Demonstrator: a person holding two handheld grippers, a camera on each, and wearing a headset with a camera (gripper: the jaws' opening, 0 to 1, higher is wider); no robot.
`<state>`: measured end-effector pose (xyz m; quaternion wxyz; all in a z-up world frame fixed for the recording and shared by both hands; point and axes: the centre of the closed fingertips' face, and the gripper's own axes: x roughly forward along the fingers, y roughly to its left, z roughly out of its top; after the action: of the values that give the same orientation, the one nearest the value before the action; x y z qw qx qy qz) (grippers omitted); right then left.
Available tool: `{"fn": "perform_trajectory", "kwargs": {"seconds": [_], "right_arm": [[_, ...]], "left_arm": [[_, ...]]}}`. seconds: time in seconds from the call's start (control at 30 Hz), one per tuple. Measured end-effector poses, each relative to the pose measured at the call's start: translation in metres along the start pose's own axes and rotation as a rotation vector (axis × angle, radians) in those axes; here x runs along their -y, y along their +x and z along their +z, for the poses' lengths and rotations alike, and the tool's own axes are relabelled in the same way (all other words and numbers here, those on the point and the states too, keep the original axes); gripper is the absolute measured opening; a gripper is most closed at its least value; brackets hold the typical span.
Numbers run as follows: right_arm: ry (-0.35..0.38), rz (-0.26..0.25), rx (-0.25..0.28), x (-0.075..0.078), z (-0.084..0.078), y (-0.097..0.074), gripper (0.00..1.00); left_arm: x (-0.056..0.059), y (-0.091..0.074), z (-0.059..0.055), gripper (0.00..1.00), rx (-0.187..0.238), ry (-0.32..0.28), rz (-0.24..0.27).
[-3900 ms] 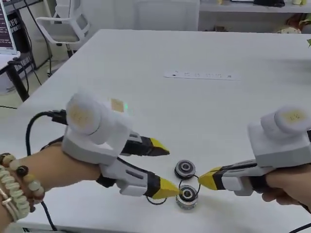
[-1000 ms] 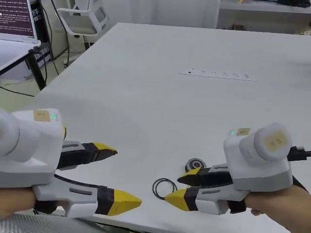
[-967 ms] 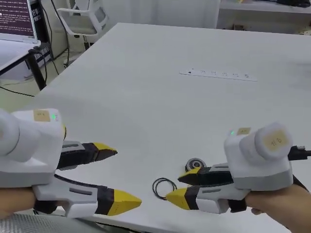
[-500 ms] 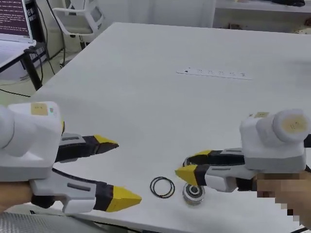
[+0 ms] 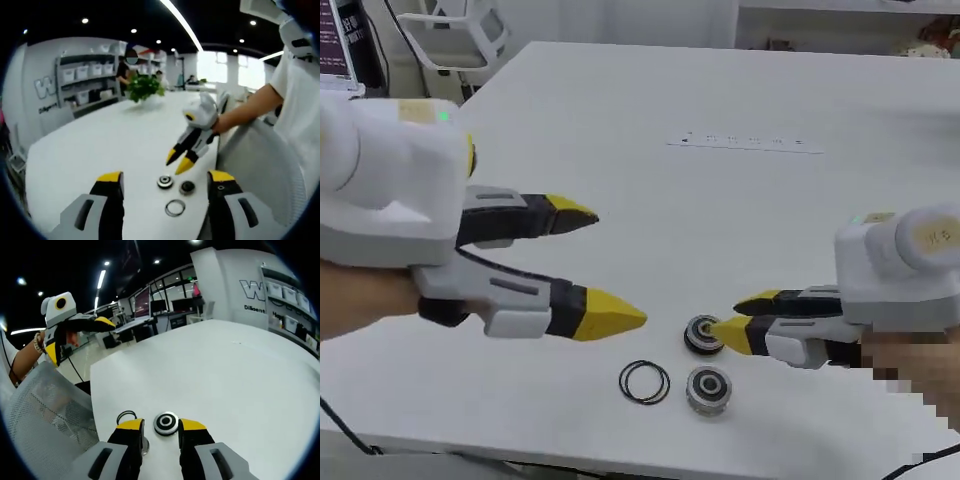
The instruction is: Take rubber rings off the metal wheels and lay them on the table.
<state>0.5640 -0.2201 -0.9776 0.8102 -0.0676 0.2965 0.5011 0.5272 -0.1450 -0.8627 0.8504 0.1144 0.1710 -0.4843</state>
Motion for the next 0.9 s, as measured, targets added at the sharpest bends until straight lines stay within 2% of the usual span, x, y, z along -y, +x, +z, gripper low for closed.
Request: {"fn": "perform_trajectory", "kwargs": {"seconds": [0.1, 0.23, 0.43, 0.5, 0.67, 0.8, 0.9], "right_arm": [[-0.016, -0.005, -0.023, 0.001, -0.006, 0.0, 0.24], [-0.027, -0.006, -0.05, 0.004, -0.015, 0.001, 0.24], [-0.019, -0.003, -0.068, 0.006, -0.022, 0.004, 0.23], [-0.016, 0.002, -0.077, 0.006, -0.025, 0.006, 0.24], [-0.016, 0.01, -0.097, 0.007, -0.031, 0.012, 0.23], [-0.019, 0.022, -0.112, 0.005, -0.035, 0.016, 0.24], [-0.02, 0.027, -0.109, 0.006, -0.034, 0.02, 0.24]], "left_arm": [[-0.001, 0.016, 0.008, 0.66, 0.005, 0.048, -0.029], [-0.003, 0.036, 0.013, 0.62, 0.01, 0.082, -0.055], [-0.004, 0.062, 0.012, 0.57, 0.009, 0.115, -0.088], [-0.002, 0.072, 0.007, 0.55, -0.004, 0.128, -0.108], [0.002, 0.095, -0.013, 0.48, -0.035, 0.145, -0.144], [0.001, 0.109, -0.033, 0.43, -0.072, 0.133, -0.15], [-0.001, 0.114, -0.039, 0.41, -0.068, 0.134, -0.144]]}}
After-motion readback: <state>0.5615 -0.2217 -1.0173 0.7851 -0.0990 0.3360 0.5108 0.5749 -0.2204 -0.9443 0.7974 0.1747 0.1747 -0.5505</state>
